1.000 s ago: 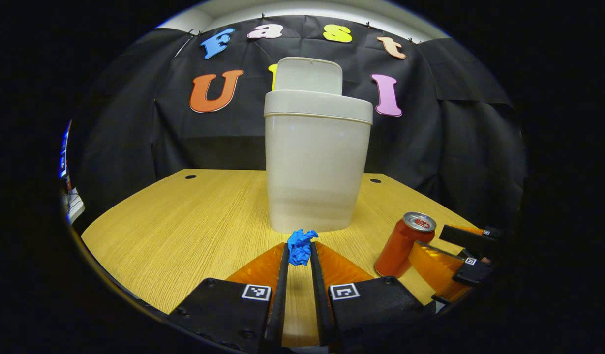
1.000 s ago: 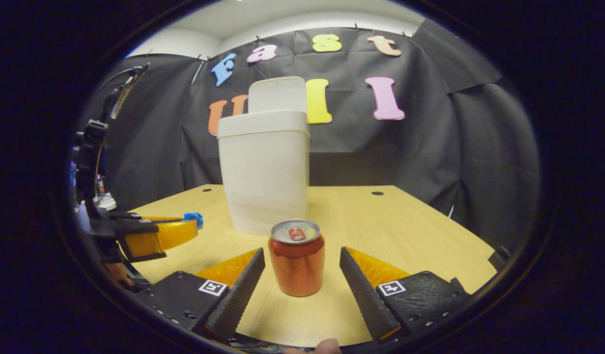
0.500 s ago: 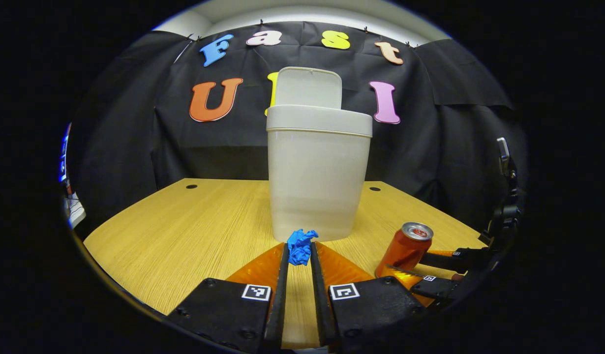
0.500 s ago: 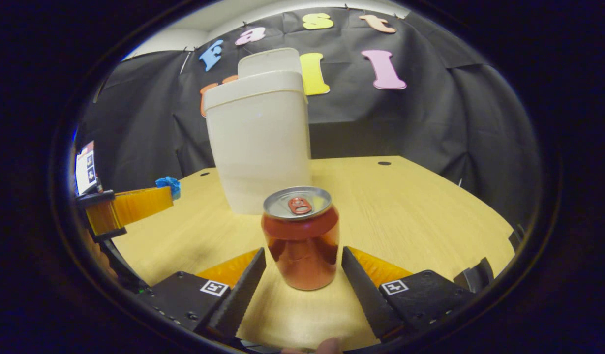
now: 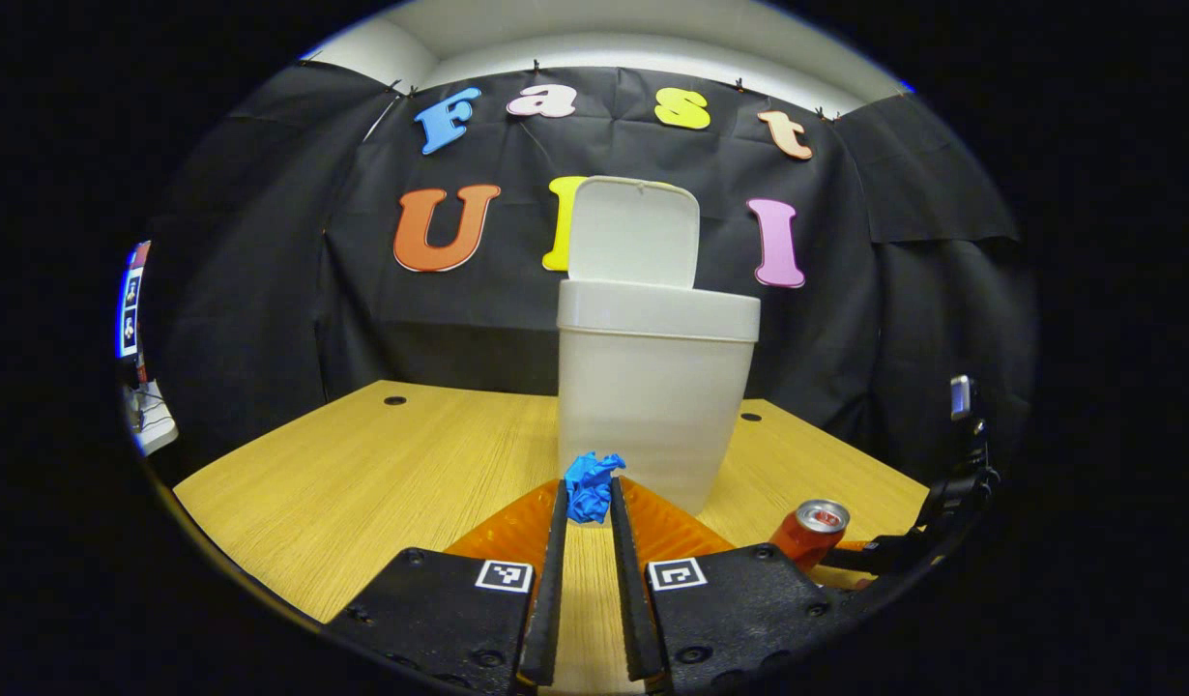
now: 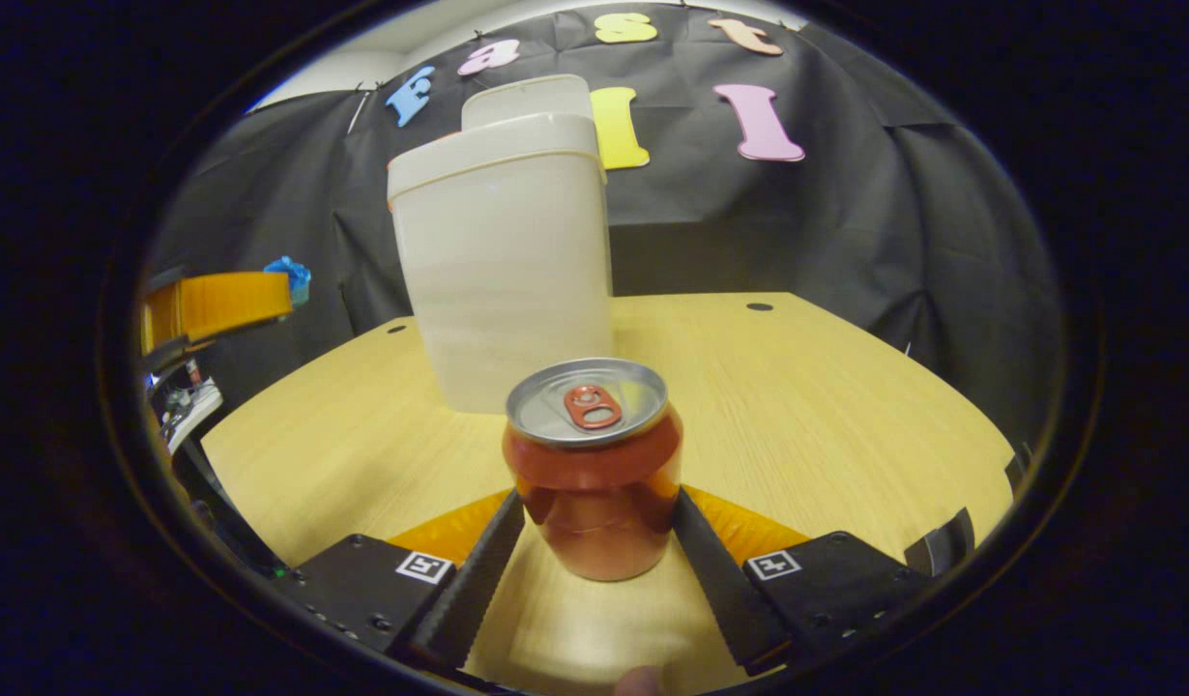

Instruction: Press the lid of the desktop garbage bin to open it, pick up the crumpled paper on the desktop and throw it into the bin, then pick up the pop can on the desktop and drop it into the bin, and finally close the garbage bin lid.

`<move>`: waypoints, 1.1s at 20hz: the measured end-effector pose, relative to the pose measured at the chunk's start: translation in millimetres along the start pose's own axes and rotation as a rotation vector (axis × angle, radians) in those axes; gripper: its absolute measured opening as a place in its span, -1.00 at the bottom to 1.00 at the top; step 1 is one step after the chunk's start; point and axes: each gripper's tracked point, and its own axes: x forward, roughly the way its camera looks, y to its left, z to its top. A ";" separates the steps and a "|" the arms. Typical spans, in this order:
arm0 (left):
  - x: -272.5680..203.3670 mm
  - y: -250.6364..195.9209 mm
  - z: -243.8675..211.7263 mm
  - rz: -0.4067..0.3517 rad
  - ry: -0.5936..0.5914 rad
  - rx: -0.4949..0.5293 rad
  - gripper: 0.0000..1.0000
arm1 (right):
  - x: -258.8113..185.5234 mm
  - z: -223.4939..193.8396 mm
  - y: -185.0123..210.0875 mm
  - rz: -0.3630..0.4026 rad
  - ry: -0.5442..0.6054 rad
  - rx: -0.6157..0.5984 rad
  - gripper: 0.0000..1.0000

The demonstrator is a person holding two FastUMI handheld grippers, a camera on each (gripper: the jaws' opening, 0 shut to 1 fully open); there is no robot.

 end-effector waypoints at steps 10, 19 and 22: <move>29.9 -17.4 111.8 -0.069 -0.166 -0.001 -0.42 | -34.1 39.8 -13.1 0.031 -0.099 0.040 0.61; 86.9 -32.4 173.1 -0.072 -0.213 0.093 -0.40 | -52.9 65.1 -30.8 0.035 -0.176 0.031 0.61; 107.1 -32.0 179.2 -0.058 -0.214 0.105 -0.40 | -57.1 69.9 -40.3 0.027 -0.193 0.037 0.61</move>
